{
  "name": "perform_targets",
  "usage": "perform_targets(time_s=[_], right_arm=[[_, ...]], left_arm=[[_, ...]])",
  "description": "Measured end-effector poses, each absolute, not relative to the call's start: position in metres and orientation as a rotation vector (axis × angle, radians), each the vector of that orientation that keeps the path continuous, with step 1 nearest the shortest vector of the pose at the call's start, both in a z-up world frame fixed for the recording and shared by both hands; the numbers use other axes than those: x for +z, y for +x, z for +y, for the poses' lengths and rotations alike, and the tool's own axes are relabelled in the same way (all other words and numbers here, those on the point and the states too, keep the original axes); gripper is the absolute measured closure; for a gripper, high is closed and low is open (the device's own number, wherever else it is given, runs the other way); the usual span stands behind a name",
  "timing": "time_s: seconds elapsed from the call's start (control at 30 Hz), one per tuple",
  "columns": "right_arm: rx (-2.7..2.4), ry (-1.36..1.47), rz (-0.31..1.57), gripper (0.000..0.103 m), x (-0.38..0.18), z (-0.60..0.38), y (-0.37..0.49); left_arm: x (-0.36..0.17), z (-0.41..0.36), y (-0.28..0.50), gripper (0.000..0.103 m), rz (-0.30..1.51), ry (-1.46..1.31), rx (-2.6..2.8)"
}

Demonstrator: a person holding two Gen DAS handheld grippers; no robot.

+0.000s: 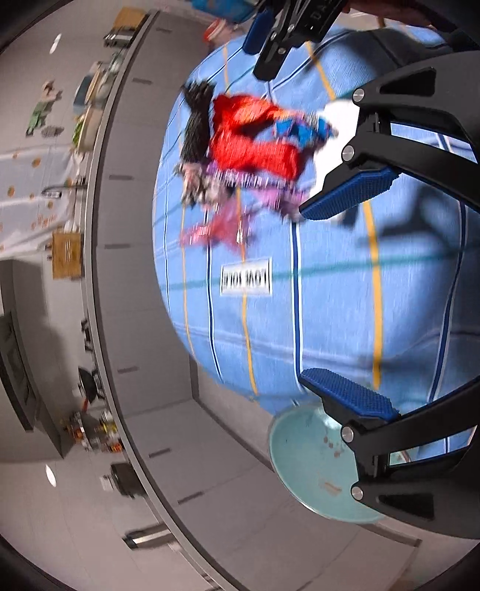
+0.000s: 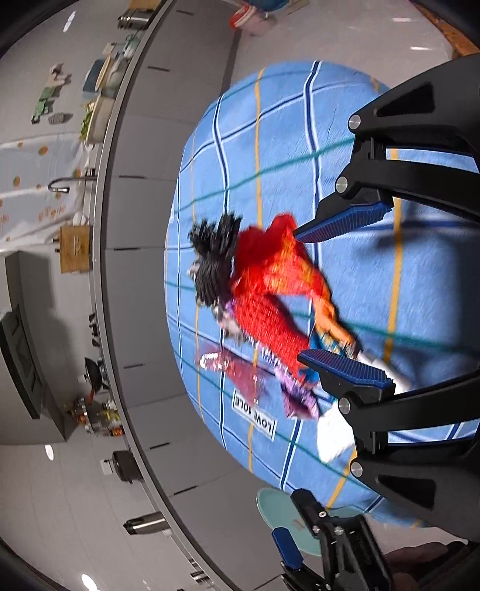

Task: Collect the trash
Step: 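Return both tools to the table and grasp the white cloth with the left tool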

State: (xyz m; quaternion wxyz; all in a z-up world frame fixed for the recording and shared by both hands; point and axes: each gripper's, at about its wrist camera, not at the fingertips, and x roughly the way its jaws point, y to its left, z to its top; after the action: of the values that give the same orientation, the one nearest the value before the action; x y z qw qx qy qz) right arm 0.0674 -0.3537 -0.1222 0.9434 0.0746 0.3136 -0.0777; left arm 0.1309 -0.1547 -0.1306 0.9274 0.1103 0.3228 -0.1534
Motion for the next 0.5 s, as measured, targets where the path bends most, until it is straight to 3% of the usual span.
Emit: perform_targets(time_s=[0.4, 0.47, 0.5], right_arm=[[-0.246, 0.21, 0.609, 0.038, -0.124, -0.385, 0.032], [-0.251, 0.22, 0.605, 0.037, -0.125, -0.388, 0.03], [-0.252, 0.223, 0.606, 0.037, -0.125, -0.388, 0.03]], left_arm=[[-0.166, -0.212, 0.127, 0.023, 0.772, 0.265, -0.442], [-0.171, -0.216, 0.128, 0.04, 0.795, 0.271, -0.461], [-0.173, -0.218, 0.127, 0.043, 0.802, 0.273, -0.467]])
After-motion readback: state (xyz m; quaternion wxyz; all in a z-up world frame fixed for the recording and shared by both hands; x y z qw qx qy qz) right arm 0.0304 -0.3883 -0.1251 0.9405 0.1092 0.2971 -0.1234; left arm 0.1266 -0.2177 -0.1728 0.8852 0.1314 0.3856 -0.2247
